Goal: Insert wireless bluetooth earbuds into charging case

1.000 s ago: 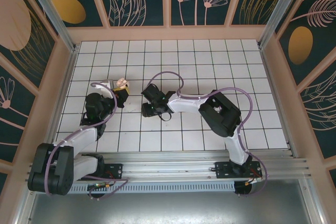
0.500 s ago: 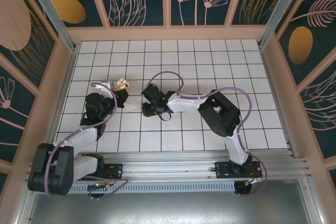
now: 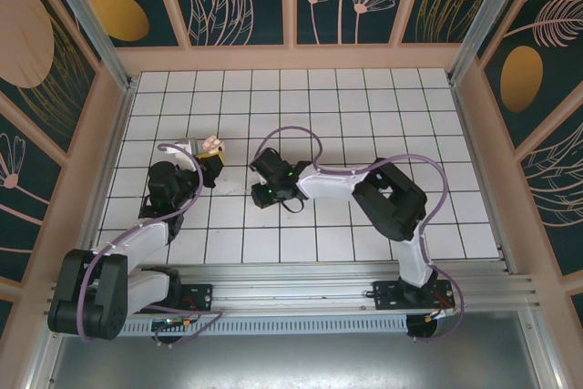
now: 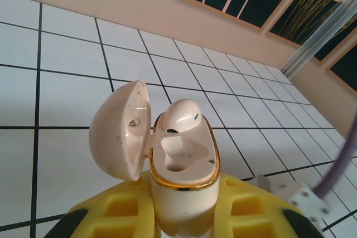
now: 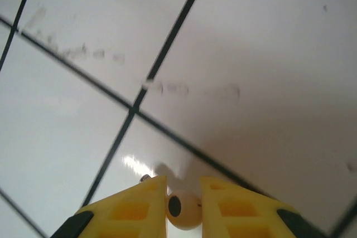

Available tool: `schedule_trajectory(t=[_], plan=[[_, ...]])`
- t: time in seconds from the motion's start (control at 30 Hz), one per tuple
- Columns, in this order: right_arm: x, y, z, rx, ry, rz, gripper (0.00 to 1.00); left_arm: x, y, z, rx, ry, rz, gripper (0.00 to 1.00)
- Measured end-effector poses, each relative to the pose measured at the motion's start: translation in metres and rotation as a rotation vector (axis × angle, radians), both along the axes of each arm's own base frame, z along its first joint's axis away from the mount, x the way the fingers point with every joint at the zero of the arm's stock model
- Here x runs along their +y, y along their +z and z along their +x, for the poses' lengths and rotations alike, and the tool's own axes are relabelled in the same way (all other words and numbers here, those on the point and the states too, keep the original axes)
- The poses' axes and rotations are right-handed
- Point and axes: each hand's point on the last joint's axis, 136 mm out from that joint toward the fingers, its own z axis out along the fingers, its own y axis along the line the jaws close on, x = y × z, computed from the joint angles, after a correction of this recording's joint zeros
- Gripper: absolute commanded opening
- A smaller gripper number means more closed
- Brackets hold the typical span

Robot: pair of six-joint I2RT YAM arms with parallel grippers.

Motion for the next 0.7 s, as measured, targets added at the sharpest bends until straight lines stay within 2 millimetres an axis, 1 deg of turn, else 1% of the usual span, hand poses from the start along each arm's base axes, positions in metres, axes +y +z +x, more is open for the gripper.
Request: schedule_trajectory(t=[0.13, 0.23, 0.33, 0.4, 0.5, 0.6, 0.7], plan=[[-0.022, 0.023, -0.018, -0.019, 0.116, -0.009, 0.18, -0.001, 0.000, -0.001, 0.000, -0.008, -0.002, 0.08], [-0.042, 0.041, -0.025, -0.042, 0.187, -0.031, 0.18, -0.002, 0.000, -0.001, 0.000, -0.016, -0.003, 0.08], [-0.061, 0.050, -0.032, -0.056, 0.250, -0.080, 0.18, -0.004, 0.000, -0.002, 0.001, -0.025, -0.005, 0.08], [-0.072, 0.047, -0.037, -0.048, 0.285, -0.124, 0.18, -0.004, 0.000, -0.002, 0.001, -0.026, -0.006, 0.08], [-0.090, 0.039, -0.047, -0.017, 0.327, -0.207, 0.18, -0.004, 0.001, -0.003, 0.001, -0.029, -0.006, 0.08], [-0.103, 0.032, -0.055, 0.011, 0.361, -0.265, 0.18, -0.005, 0.000, -0.003, 0.001, -0.033, -0.007, 0.08], [-0.114, 0.021, -0.061, 0.050, 0.391, -0.329, 0.18, -0.005, 0.001, -0.003, 0.001, -0.034, -0.007, 0.08]])
